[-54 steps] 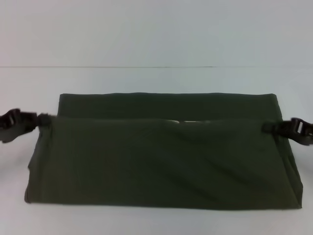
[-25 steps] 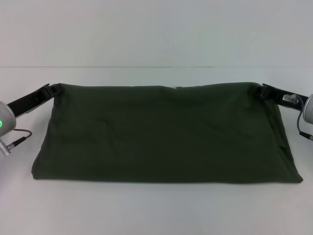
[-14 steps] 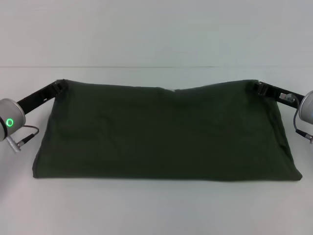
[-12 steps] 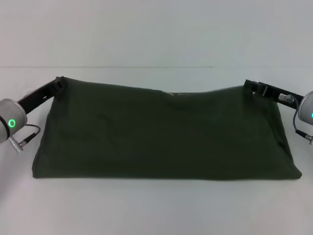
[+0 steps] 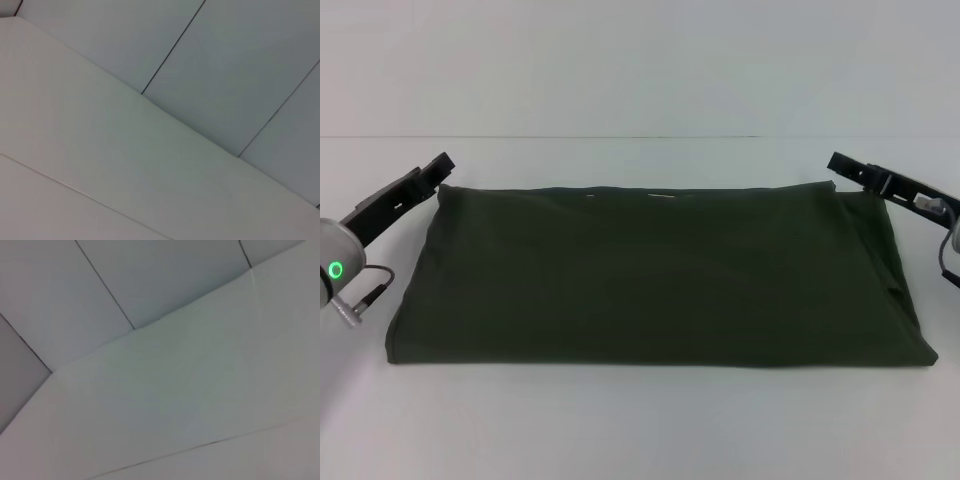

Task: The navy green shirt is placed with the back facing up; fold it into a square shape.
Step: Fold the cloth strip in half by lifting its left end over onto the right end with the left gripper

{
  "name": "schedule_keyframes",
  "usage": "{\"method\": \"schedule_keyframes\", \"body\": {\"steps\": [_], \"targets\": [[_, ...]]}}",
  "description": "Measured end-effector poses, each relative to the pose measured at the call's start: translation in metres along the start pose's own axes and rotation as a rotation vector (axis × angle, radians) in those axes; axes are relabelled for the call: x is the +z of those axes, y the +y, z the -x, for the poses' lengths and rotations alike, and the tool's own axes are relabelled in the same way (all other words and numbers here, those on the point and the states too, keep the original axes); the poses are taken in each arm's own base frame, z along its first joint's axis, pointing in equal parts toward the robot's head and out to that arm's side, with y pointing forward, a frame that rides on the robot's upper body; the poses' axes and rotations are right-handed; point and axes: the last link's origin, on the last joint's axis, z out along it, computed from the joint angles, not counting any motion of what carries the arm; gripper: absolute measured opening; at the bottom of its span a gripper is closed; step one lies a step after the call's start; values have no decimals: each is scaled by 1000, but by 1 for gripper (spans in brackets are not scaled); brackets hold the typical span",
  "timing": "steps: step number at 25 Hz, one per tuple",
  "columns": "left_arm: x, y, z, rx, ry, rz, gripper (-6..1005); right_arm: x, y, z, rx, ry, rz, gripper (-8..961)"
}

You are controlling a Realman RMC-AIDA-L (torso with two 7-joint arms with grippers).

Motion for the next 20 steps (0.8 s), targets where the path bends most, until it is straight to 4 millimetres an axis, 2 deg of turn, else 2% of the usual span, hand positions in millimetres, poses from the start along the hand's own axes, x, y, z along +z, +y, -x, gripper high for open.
{"method": "schedule_keyframes", "body": {"steps": [4,6,11,16,18,20], "targets": [[-13,-2,0,-12,19,60,425,-16,0,1,-38,-37,86,608],[-19,-3,-2,-44,-11,106,496,-24,7,2,-107,-40,170,676],[-37,-1,-8,-133,-256,243,691,-37,37,-14,-412,15,409,861],[-59,-5,-28,-176,-395,300,836,-33,65,-43,-678,113,572,920],[-67,-4,-39,-116,-432,326,836,-29,71,-50,-741,149,607,918],[-73,-1,-49,22,-451,365,835,-25,75,-55,-783,180,622,917]]}}
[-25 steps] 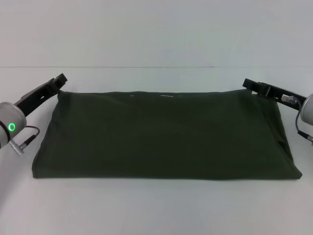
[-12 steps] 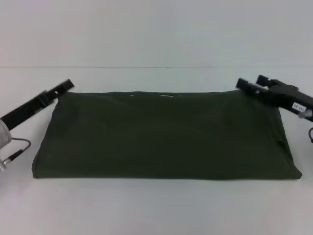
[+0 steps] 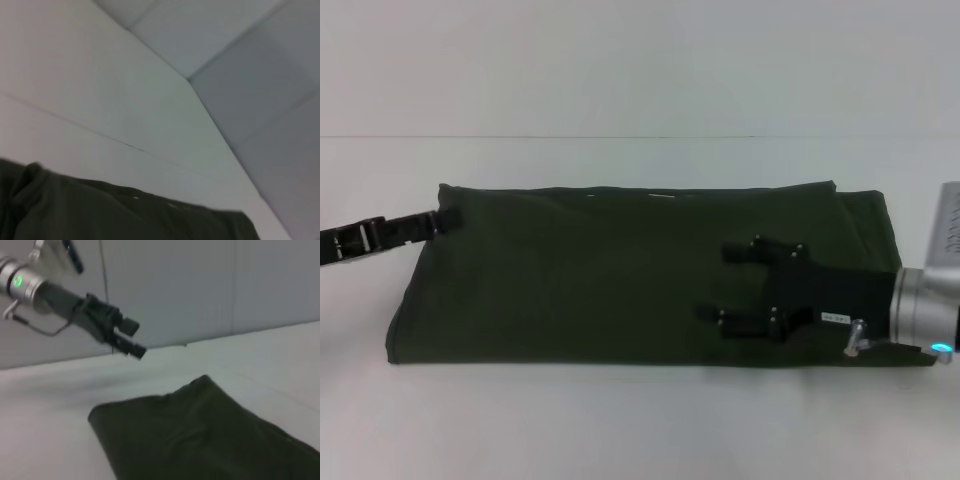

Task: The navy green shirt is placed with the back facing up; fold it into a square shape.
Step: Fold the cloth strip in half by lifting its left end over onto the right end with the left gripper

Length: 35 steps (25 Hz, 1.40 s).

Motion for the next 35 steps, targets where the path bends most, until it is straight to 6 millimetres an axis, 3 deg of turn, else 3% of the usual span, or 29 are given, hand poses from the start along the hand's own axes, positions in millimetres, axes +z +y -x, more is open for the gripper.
{"method": "schedule_keyframes", "body": {"steps": [4,8,17,26,35], "targets": [[-8,4,-11,257,-64,-45,834,8,2,-1,-45,50,24,915],[-5,-6,-17,322,-147,-145,834,11,1,-1,-66,71,28,915],[17,-26,-18,-27,-190,-301,832,13,0,1,-75,74,27,916],[22,-44,-11,-105,-90,-403,831,17,-1,2,-78,77,18,916],[30,-49,-2,-112,-79,-429,831,18,-2,2,-79,79,17,915]]}}
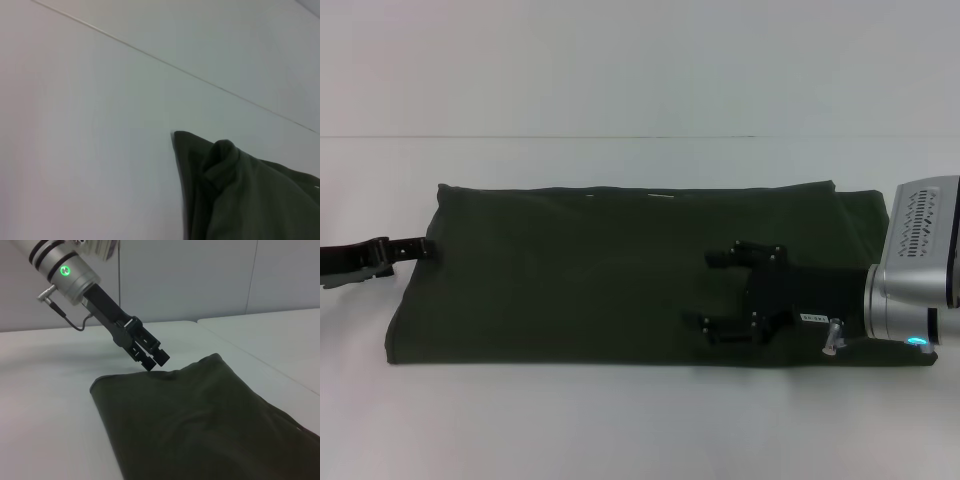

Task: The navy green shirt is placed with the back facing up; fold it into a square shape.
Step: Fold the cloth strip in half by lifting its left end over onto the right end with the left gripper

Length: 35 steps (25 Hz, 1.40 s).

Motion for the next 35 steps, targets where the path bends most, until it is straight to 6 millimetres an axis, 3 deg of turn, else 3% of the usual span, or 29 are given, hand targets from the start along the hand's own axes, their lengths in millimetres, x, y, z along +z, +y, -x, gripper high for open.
{"method": "schedule_keyframes", "body": {"steps": [35], "targets": [[14,8,12,-20,-5,5,834,4,-1,2,2,8,-2,916]]}}
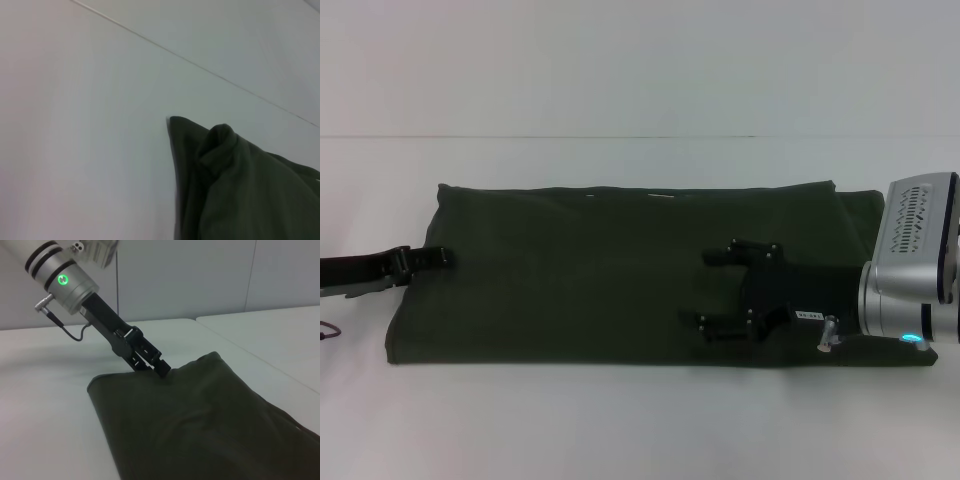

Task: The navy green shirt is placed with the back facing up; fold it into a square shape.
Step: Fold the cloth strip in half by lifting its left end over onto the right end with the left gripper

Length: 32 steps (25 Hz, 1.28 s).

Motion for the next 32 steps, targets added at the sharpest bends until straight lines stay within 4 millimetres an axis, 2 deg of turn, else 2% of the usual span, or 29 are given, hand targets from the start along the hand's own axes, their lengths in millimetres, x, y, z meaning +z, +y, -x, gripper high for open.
{"method": "schedule_keyframes", "body": {"steps": [11,24,32], "targets": [[6,7,6,-17,-11,23,834,1,1,1,-2,1,6,915],[19,27,11,-19,-27,71,816,1,1,1,-1,2,8,916],[21,30,14,-35,-45,77,805,1,1,1,-1,0,9,915]]}}
